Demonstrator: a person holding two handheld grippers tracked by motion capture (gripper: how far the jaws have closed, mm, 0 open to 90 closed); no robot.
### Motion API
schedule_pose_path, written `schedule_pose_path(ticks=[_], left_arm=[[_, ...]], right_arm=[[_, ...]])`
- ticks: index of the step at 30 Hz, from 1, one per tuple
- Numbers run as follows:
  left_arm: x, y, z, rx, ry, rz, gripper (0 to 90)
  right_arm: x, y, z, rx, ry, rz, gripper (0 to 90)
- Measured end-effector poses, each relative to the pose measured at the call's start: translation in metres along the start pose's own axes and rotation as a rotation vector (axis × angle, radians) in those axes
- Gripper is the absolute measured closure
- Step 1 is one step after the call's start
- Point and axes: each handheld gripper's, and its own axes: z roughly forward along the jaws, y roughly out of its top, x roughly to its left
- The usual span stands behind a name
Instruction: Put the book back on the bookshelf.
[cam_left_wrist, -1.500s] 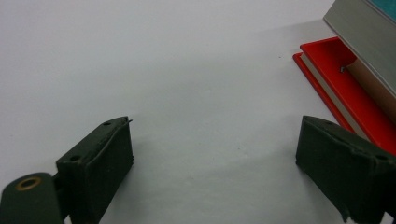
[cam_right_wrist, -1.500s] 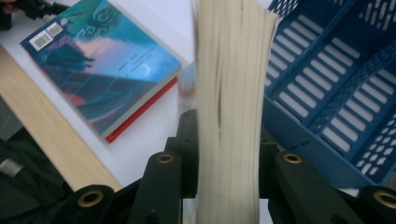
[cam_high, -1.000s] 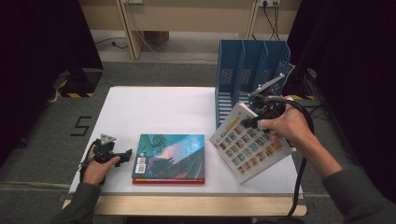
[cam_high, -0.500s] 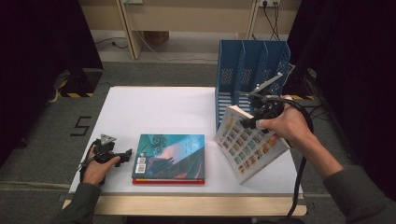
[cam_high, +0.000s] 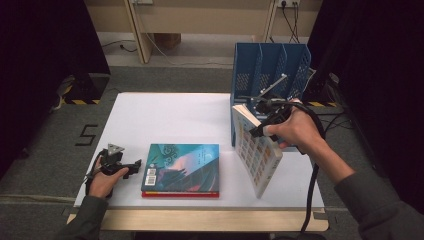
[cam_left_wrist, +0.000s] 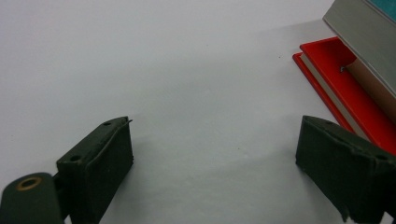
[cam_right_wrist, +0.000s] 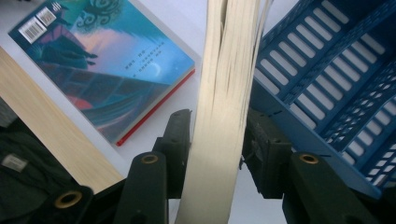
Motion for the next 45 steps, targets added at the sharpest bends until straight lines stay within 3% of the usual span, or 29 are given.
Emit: schedule_pose_path(ticks=[12, 24, 31, 39, 42, 44, 45], left_arm=[[0.000, 0.000, 0.000, 0.000, 0.001, 0.001, 9.9], [0.000, 0.000, 0.000, 0.000, 0.000, 0.001, 9.9], [0.000, 0.000, 0.000, 0.000, 0.001, 0.001, 9.9], [0.000, 0.000, 0.000, 0.000, 0.000, 0.001, 9.9], [0.000, 0.000, 0.000, 0.000, 0.000, 0.001, 9.9], [0.000, 0.000, 0.000, 0.000, 0.000, 0.000, 9.9], [0.000, 0.000, 0.000, 0.000, 0.000, 0.000, 9.9]], right_arm=[[-0.010, -0.002, 0.004, -0.005, 0.007, 0.055, 61.7], [-0.020, 0.003, 0.008, 0.018, 0.058, 0.107, 59.7], [-0.024, 0.005, 0.008, 0.029, 0.044, 0.131, 59.3], [-0.029, 0.008, 0.008, 0.047, 0.023, 0.097, 63.1], [-0.032, 0.008, 0.011, 0.057, 0.029, 0.126, 62.4], [-0.033, 0.009, 0.011, 0.072, 0.018, 0.104, 64.9], [-0.031, 0.010, 0.010, 0.088, -0.015, 0.034, 70.3]])
